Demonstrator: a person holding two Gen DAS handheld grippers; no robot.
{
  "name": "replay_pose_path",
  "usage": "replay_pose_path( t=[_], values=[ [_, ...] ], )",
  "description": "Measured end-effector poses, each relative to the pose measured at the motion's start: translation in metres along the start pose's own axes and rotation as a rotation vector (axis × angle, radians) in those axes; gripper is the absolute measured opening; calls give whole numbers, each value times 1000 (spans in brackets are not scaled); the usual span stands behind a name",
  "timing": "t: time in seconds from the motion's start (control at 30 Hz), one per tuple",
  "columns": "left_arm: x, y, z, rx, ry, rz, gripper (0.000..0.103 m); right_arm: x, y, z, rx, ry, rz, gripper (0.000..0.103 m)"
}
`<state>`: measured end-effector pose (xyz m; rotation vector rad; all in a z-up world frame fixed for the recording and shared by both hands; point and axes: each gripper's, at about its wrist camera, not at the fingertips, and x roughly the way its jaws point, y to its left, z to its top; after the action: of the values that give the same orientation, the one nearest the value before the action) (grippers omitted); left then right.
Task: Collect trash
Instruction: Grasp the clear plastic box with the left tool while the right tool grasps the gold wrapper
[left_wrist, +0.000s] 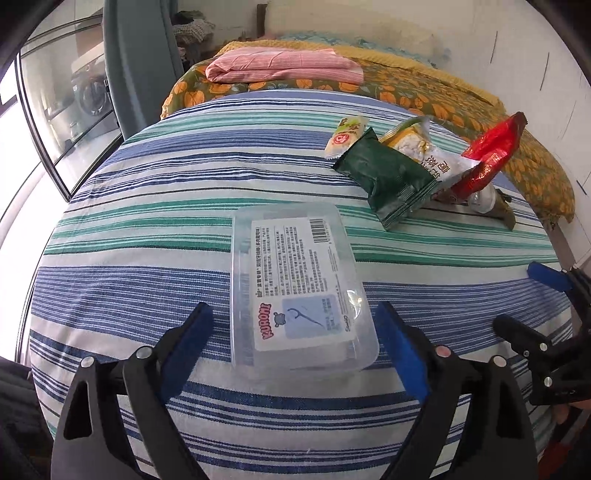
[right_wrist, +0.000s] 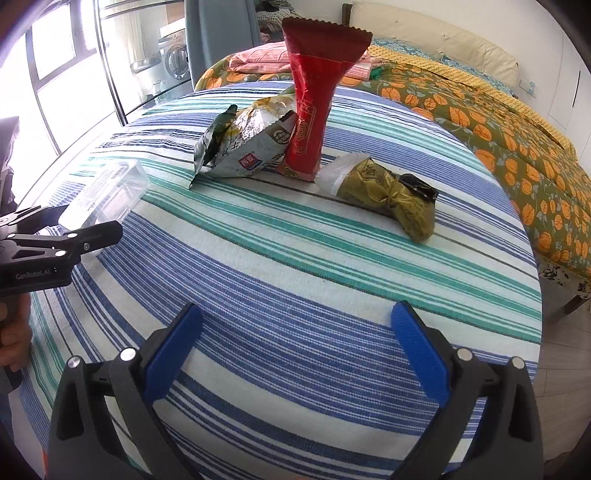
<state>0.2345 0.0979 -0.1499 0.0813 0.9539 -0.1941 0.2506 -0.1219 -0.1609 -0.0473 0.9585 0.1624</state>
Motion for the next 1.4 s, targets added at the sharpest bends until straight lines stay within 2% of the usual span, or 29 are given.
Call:
replay_pose_path(
  t=[0.17, 0.27, 0.4, 0.47, 0.53, 0.6, 0.7, 0.73, 0.8, 0.83, 0.9, 0.93, 1.0, 1.1, 1.13, 1.17, 1.23, 1.3, 1.37, 1.4],
  values=[
    [3, -3, -1, 7, 11, 33, 97, -1, -5, 0, 14, -8, 31, 99],
    [4, -2, -1, 6, 12, 24, 97, -9, -29, 0, 78, -33, 169, 98],
    [4, -1, -1, 3, 11, 25, 97, -20, -58, 20, 30, -76, 110, 98],
    [4, -1, -1, 3, 11, 26, 98, -20, -72, 39, 16, -84, 122, 98],
    [4, -1, -1, 3, 11, 25, 98, -9, -84, 61, 1, -45, 171, 98],
    [4, -1, -1, 3, 11, 25, 98, 4, -92, 75, -4, -18, 163, 98],
    [4, -1, -1, 3, 11, 25, 98, 30, -106, 85, 57, 15, 171, 98],
    [4, -1, -1, 3, 11, 25, 98, 35, -108, 82, 77, 19, 195, 98],
    [4, -1, -1, 3, 11, 25, 98, 41, -103, 75, 102, 52, 322, 98],
    [4, -1, -1, 3, 11, 25, 98, 39, -98, 71, 91, 55, 357, 98],
    [4, -1, -1, 3, 11, 25, 98, 29, -80, 60, 42, 91, 453, 98],
    [4, -1, -1, 3, 11, 25, 98, 20, -68, 51, 8, 121, 530, 98],
    [4, -1, -1, 3, 10, 25, 98, -5, -42, 35, -113, 132, 609, 98],
    [4, -1, -1, 3, 10, 25, 98, -27, -28, 29, -200, 89, 555, 98],
    [4, -1, -1, 3, 10, 24, 98, -30, -25, 32, -215, 65, 484, 98],
    [4, -1, -1, 3, 10, 25, 98, -28, -21, 37, -245, 41, 368, 98],
    [4, -1, -1, 3, 10, 24, 98, -15, -17, 49, -274, 27, 220, 98],
    [4, -1, -1, 3, 10, 24, 98, 7, -16, 61, -223, 56, 185, 98],
    [4, -1, -1, 2, 11, 24, 98, 24, -14, 65, -190, 87, 176, 92],
    [4, -1, -1, 2, 11, 24, 98, 32, -13, 66, -172, 105, 160, 81]
  ],
)
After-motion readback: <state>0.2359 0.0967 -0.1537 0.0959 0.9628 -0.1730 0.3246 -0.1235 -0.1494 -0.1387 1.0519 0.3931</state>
